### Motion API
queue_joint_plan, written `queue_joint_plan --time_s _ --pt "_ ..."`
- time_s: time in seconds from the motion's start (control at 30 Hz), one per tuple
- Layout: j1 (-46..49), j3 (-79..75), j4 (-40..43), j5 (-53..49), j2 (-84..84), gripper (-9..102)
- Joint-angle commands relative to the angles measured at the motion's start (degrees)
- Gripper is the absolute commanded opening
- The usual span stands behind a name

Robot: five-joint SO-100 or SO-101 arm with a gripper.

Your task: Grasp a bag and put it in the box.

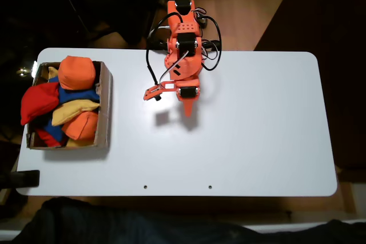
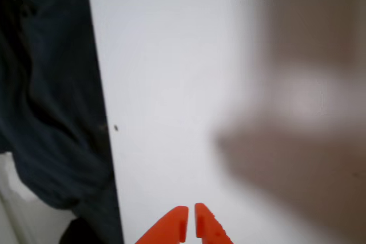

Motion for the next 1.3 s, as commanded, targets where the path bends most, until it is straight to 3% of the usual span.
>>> queue_joint_plan --time_s 0.0,1.27 --pt "0.1 -0.9 1.0 0.3 0.7 0" --pt "-2.2 -3.8 12.9 -1.1 0.7 0"
